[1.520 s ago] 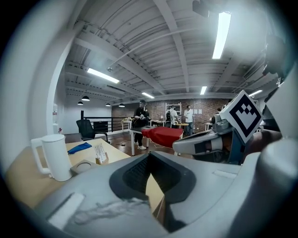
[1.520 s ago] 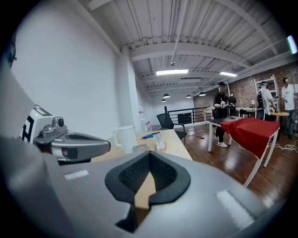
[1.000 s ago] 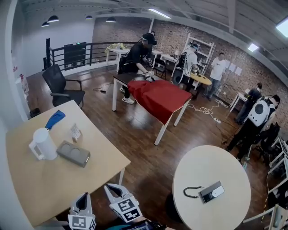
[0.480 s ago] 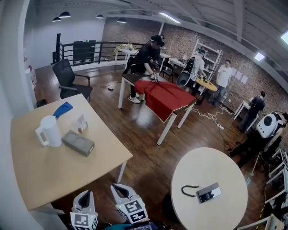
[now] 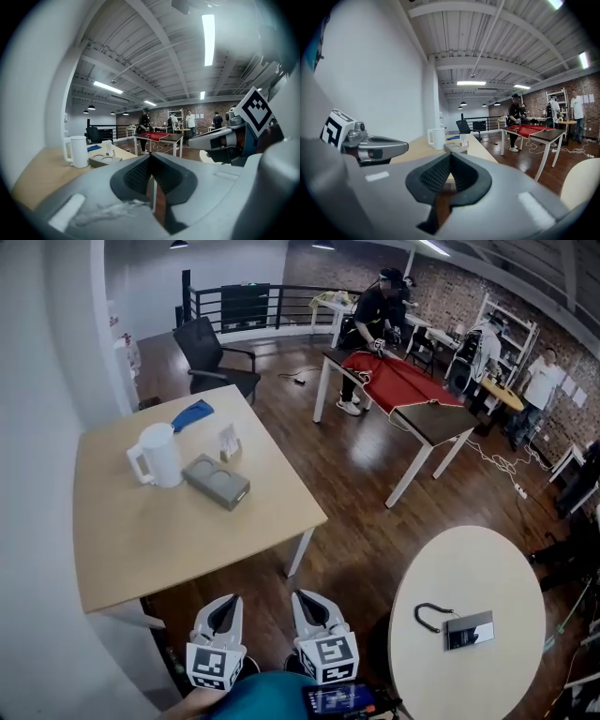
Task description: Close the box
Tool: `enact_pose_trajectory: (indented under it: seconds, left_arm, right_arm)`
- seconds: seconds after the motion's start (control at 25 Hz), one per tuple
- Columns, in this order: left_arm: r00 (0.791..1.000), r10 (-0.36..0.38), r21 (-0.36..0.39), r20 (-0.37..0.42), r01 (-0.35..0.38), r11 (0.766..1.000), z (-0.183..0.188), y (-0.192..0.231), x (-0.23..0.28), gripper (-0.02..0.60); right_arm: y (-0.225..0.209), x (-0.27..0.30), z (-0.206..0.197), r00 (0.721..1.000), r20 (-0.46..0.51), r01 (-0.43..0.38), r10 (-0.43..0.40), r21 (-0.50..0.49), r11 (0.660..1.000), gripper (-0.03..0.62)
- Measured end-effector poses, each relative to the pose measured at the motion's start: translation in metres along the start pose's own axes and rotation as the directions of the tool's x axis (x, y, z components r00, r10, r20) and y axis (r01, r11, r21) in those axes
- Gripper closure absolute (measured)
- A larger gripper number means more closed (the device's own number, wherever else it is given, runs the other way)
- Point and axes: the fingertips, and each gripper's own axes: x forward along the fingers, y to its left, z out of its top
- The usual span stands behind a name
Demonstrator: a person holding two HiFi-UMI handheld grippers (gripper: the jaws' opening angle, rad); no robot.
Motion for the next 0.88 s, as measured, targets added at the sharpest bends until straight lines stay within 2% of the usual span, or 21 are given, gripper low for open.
enact_pose_trajectory:
  seconds: [0.36, 0.68, 0.88]
  left_arm:
    - [1.000, -0.011, 0.016, 0.002, 0.011, 1.000, -0.001, -0.019, -0.010, 0.592]
    - [1.000, -0.020, 0.006, -0.014, 0.020, 1.000, -0.005, -0.021, -0.010, 0.592]
    - [0.999, -0.026, -0.003, -0.024, 0.026, 1.000, -0.008, -0.023, -0.006, 0.592]
  right_arm:
    - [0.011, -0.012, -0.017, 1.000, 0.003, -0.004, 0.004, -0.027, 1.000, 0.603]
    - [-0.003, -0.018, -0.010, 0.996, 0.049, 0.073, -0.072, -0.011, 0.997, 0.603]
    - [-0.005, -0.020, -0.011, 0.995, 0.057, 0.080, -0.078, -0.017, 0.997, 0.605]
